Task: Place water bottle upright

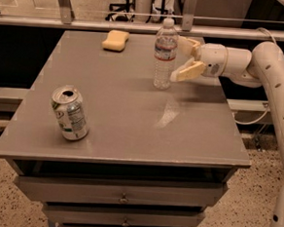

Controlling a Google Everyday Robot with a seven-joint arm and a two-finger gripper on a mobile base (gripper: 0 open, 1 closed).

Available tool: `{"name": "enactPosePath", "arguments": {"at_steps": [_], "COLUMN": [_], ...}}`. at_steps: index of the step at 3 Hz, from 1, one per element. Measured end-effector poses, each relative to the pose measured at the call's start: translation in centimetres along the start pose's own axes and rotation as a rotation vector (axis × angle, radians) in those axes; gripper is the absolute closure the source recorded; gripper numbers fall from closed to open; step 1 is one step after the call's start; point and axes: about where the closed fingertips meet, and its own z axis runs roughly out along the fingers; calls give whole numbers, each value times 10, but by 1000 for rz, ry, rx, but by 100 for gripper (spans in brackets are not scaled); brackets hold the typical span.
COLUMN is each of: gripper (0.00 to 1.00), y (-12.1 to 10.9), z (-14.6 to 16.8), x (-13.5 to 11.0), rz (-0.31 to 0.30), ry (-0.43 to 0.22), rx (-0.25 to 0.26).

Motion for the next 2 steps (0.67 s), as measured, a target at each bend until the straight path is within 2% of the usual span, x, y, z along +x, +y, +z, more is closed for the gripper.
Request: {"name": "enactPosePath", "arguments": {"at_steps": [1, 2], "gripper": [0, 0], "y": [-2, -3], "z": [-20, -53], "x": [0, 0], "rz": [-8, -20], "ry": [34, 91], "rx": [24, 59]}}
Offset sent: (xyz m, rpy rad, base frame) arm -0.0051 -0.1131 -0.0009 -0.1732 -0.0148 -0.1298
